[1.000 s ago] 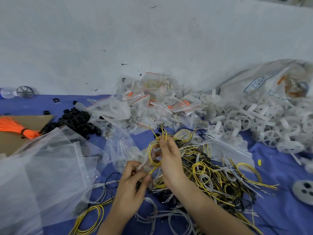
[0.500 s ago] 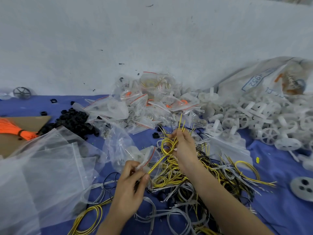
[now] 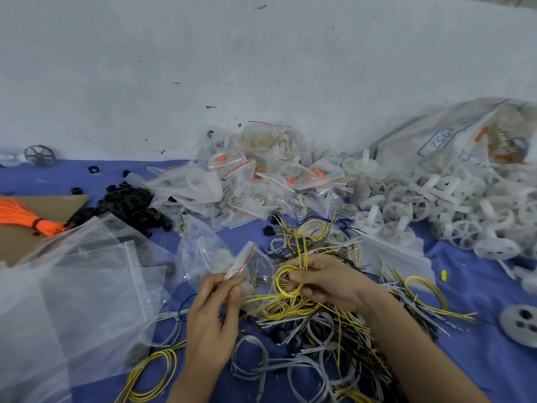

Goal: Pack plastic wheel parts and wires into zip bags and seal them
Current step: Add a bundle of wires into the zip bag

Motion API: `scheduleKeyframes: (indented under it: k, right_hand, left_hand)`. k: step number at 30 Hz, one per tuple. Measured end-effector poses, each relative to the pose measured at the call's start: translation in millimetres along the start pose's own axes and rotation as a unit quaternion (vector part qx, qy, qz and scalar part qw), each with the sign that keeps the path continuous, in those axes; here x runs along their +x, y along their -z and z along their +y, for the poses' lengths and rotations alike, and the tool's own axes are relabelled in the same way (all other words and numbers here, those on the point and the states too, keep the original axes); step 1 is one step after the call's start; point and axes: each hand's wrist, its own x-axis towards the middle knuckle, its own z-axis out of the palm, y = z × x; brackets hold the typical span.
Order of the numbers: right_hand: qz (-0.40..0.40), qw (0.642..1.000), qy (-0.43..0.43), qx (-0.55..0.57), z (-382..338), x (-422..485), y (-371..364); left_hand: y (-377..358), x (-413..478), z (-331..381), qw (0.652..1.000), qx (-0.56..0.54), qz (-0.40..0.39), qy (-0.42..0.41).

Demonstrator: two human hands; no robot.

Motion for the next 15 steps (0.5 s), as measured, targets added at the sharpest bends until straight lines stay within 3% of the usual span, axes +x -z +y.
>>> scheduleKeyframes:
  k: [3, 6, 10, 15]
  right_hand:
    - [-0.021, 1.0, 0.023, 0.004, -0.5, 0.4, -7.4]
    - [-0.026, 0.993, 0.074, -0.091, -1.3, 7.5, -32.9]
    - [0.024, 0.933, 0.198, -0.301, 0.7, 30.1, -79.0]
    - [0.01, 0.905, 0.241, -0.35, 4.4, 49.0, -106.2]
  left_hand:
    - [0.8, 0.2, -4.3, 0.998, 0.047, 0.049, -0.01]
    - [1.3, 0.1, -7.4, 0.996, 0.071, 0.037, -0.049]
    - [1.4, 0.4, -5.7, 0.995, 0.077, 0.007, -0.068]
    - [5.5, 3.1, -6.3, 0.997, 0.06, 0.018, -0.053]
